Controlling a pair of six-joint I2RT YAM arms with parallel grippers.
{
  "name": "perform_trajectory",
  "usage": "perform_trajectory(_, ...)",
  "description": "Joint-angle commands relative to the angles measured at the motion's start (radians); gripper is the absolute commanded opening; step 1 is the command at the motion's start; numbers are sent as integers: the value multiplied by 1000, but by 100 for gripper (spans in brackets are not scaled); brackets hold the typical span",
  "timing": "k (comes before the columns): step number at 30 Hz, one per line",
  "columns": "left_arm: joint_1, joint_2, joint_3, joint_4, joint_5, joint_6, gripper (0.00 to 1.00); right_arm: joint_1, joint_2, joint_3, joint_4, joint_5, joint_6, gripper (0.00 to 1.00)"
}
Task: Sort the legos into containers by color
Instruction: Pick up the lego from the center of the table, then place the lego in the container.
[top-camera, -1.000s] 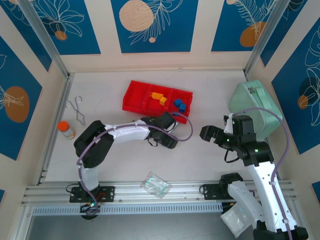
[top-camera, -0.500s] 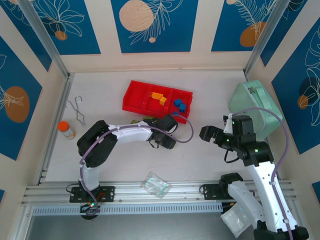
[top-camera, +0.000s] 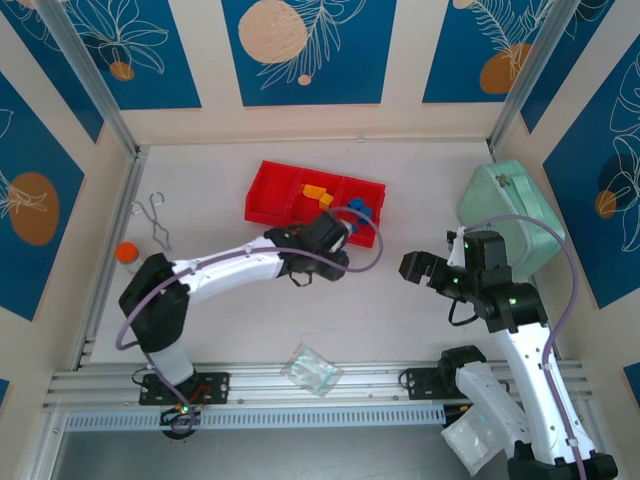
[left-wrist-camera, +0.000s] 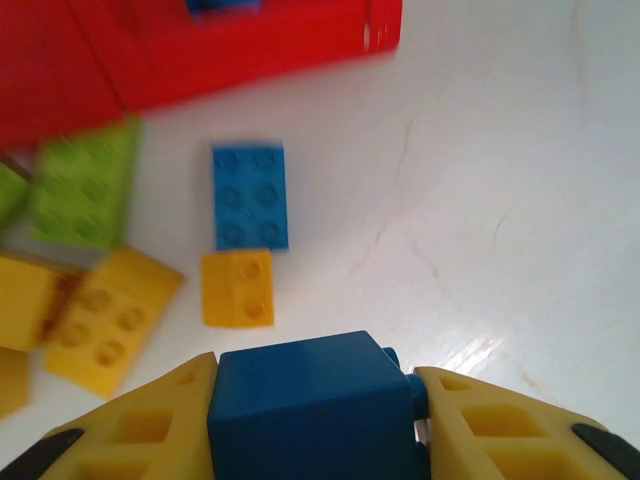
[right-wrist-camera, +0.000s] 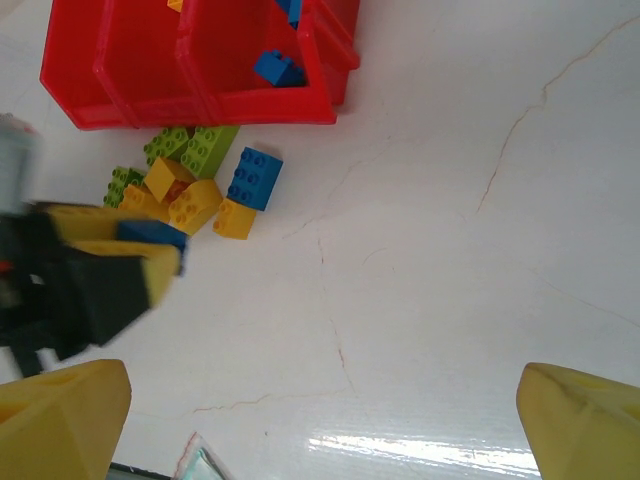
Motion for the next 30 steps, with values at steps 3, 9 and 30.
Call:
perform_trajectory(3, 40, 38, 221, -92, -115, 123, 35, 6, -4, -10, -4, -3, 8, 99)
perform_trajectory(9, 110, 258, 512, -141, -43, 186, 36, 6, -8, -7, -11, -1, 7, 99)
perform_trajectory(30, 153, 686, 984, -313, -79, 151, 51, 68, -53, -23, 5, 5, 3, 99)
